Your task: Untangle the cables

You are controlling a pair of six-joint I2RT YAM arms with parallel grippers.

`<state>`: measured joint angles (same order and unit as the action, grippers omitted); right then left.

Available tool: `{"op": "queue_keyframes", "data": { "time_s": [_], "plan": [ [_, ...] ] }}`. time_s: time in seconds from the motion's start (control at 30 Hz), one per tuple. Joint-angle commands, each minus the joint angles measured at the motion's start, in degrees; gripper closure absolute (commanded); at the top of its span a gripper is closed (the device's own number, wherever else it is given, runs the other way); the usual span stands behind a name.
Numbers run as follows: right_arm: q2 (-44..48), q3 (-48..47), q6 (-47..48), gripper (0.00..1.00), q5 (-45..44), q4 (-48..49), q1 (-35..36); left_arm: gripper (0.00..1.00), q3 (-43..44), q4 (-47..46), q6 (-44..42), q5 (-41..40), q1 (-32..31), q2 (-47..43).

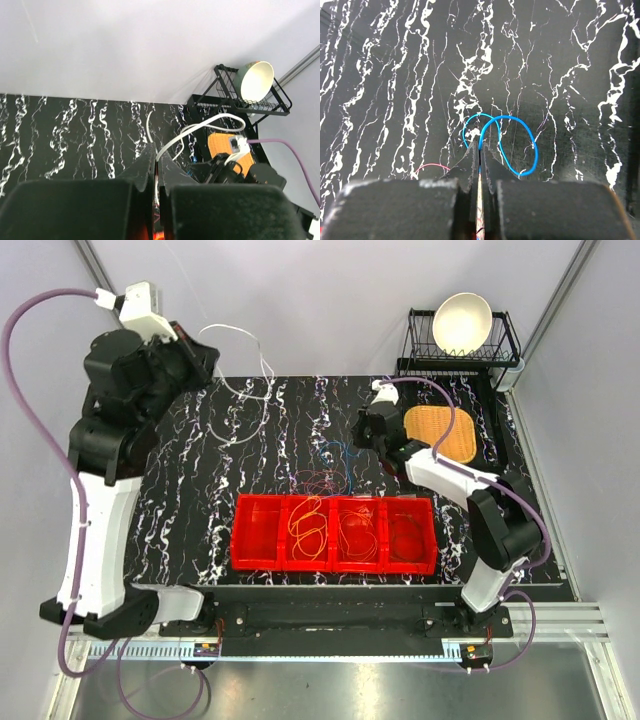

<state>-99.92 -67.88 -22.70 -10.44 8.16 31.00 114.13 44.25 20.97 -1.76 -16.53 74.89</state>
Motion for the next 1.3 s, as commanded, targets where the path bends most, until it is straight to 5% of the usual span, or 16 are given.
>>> {"op": "queue_keyframes", "data": {
  "time_s": [0.0, 0.5, 0.97, 1.27],
  "plan": [
    [6.8, -1.4, 2.1, 1.0, -0.8, -0.5, -0.7, 1.0, -4.2, 3.4, 1.8, -2.5, 0.3, -5.4],
    [23.8, -12.9, 2.0, 1.0, 3.6, -7.8, -0.9, 1.0, -36.6, -5.0, 15.2, -1.1, 0.3, -22.9],
    [31.8, -14.7, -3.7, 1.0, 13.1, -10.6, -0.9, 1.0, -56.4, -12.3, 25.2, -0.9, -0.2, -30.0],
    [28.3, -13.7, -10.7, 1.0, 21.7, -5.9, -0.7, 1.0, -55.4, -12.8, 29.4, 0.8, -0.7, -33.2]
  ]
}}
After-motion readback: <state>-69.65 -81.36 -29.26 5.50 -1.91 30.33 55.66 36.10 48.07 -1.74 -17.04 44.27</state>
